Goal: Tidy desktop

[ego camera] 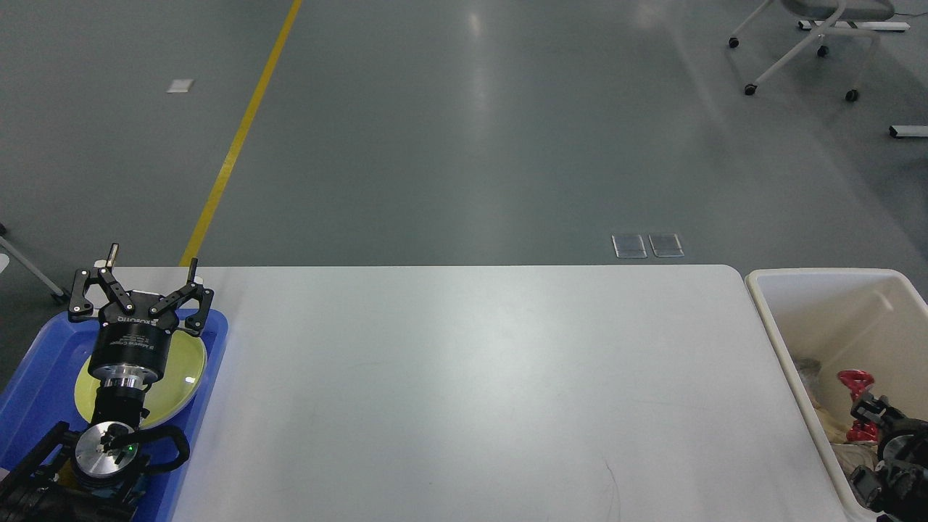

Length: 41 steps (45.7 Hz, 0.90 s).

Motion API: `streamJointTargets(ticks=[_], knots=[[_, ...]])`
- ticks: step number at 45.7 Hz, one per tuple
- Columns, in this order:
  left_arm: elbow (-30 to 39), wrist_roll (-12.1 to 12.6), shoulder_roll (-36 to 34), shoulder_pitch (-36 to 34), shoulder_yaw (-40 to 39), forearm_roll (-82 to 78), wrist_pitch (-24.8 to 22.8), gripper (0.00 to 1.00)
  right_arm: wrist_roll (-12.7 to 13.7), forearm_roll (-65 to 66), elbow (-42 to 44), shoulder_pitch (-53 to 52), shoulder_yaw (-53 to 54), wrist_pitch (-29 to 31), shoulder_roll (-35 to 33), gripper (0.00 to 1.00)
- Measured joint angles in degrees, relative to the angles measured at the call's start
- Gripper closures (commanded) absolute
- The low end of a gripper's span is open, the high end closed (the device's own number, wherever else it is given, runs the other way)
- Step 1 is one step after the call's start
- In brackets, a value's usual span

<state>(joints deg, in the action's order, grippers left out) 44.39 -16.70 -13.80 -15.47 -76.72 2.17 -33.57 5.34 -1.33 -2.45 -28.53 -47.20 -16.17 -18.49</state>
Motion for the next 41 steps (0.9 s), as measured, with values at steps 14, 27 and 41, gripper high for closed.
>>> streamJointTargets(ticks=[14,27,41], knots=[[0.0,0.0,0.0,0.0,0.0,0.0,0.0,0.04,-0.5,-0.3,0.3,-4.4,4.6,0.2,-0.7,0.0],[0.0,0.0,0.0,0.0,0.0,0.0,0.0,0.04,-0.4,-1.7,-1.5,-15.9,32.2,0.2,-2.9,0.0],[0.0,0.0,0.0,0.0,0.0,0.0,0.0,0.04,-0.5,2.5,-21.0,-21.7,65.0,0.2,-10.8,0.0]])
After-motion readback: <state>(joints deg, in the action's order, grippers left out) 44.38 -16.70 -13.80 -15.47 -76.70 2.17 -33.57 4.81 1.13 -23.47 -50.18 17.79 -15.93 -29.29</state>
